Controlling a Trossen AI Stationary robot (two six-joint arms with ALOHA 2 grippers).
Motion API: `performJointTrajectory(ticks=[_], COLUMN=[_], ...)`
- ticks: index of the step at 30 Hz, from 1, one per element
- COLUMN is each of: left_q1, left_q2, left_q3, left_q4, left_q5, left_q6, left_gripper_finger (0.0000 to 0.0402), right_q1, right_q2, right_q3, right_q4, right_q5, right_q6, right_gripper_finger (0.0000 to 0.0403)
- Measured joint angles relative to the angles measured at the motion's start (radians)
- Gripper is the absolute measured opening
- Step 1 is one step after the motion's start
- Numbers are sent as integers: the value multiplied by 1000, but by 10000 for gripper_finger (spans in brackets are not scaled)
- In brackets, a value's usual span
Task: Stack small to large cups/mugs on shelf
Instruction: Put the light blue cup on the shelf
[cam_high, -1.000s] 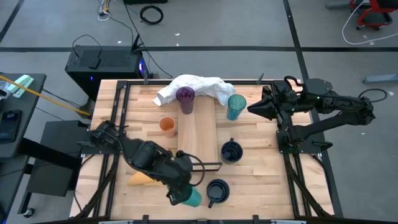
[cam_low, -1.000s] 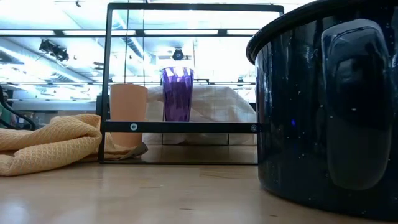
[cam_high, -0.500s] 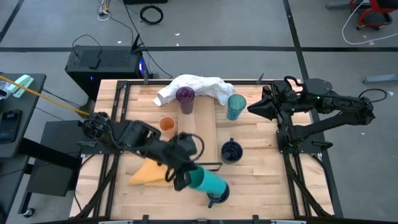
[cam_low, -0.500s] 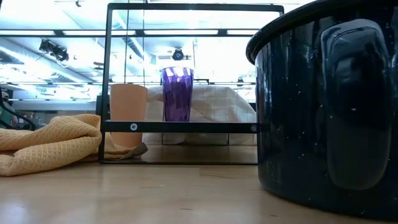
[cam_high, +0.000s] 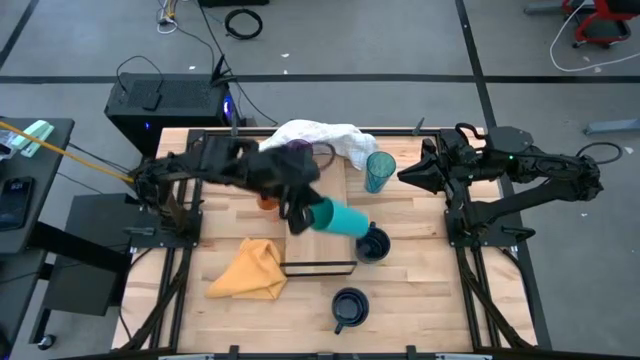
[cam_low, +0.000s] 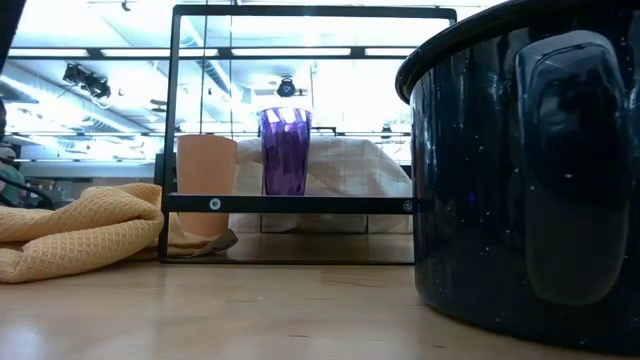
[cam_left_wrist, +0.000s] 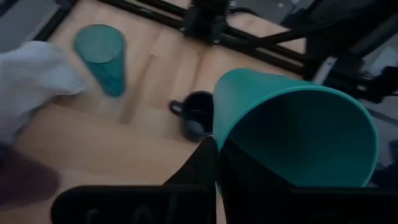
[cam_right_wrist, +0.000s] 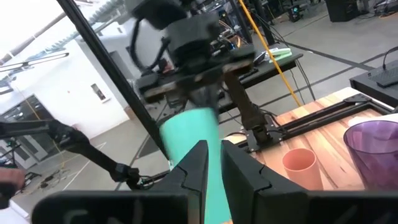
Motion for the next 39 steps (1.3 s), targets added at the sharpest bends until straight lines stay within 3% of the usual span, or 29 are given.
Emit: performJointTrajectory(ticks=[9, 19, 32, 39], left_q1=[166, 248, 267, 303], left_q2=[-16, 33, 104, 104], left_q3=[0, -41, -41, -41], left_q4=[-290, -288, -289, -290], left_q5=[1, -1, -6, 42], left_q6=[98, 160, -45, -38], left_gripper_finger=[9, 9, 9, 9], right_q1=[0, 0, 0, 0], right_q2=[0, 25, 25, 25], right_q3=[0, 0, 0, 0], right_q4=[1, 2, 5, 5], right_q5=[0, 0, 0, 0], right_q6=[1, 20, 35, 35], right_gripper_finger=[52, 52, 52, 52])
